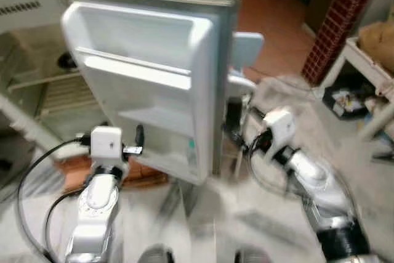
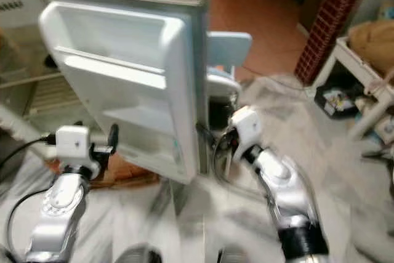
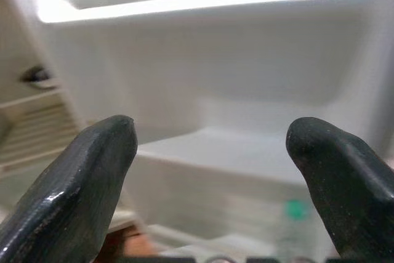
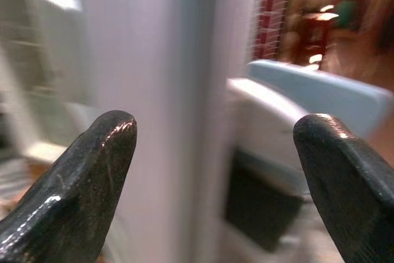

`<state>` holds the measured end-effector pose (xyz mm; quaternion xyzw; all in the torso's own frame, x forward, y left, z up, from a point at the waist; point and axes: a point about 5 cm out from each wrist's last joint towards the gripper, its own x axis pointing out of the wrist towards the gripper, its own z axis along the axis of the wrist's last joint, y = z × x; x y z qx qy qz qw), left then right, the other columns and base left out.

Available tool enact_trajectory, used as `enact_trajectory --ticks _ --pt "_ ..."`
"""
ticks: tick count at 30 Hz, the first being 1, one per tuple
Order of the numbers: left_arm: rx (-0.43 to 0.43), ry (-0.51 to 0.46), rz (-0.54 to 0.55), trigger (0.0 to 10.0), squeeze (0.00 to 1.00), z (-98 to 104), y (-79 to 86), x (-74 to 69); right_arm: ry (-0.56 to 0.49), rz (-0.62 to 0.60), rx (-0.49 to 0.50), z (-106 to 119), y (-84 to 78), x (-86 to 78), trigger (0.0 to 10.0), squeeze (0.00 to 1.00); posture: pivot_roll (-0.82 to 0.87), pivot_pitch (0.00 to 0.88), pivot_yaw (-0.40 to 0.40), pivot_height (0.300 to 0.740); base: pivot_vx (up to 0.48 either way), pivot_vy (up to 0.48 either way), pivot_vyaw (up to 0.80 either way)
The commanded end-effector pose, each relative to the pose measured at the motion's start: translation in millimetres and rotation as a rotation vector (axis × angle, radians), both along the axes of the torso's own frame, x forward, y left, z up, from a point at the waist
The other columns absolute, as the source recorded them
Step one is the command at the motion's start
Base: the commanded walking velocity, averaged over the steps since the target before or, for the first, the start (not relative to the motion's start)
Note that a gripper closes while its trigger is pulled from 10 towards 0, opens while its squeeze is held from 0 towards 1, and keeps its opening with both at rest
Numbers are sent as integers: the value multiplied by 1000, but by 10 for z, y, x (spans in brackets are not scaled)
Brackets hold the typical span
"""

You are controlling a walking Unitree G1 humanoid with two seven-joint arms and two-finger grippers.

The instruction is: Restocking fridge

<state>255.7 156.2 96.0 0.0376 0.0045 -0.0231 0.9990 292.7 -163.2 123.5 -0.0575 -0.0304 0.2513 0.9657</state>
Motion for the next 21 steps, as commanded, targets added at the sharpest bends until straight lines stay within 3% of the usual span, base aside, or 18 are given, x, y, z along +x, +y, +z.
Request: enact_trajectory --ticks 1,3,11,18,21 --pt "20 -4 36 10000 0 23 104 -19 -36 -35 -2 33 53 35 10000 0 -59 85 87 740 0 0 0" --pt "21 -2 50 10000 0 18 120 -29 -63 -83 14 62 82 63 10000 0 -56 83 88 740 0 0 0" --pt "44 9 100 10000 0 -25 233 -35 -117 -206 55 85 211 69 10000 0 -51 73 89 740 0 0 791" --pt "49 28 107 10000 0 -75 251 -72 -106 -299 99 83 207 117 10000 0 -49 66 90 740 0 0 643" --pt "50 30 103 10000 0 -81 241 -78 -86 -365 88 57 173 162 10000 0 -47 61 90 740 0 0 0"
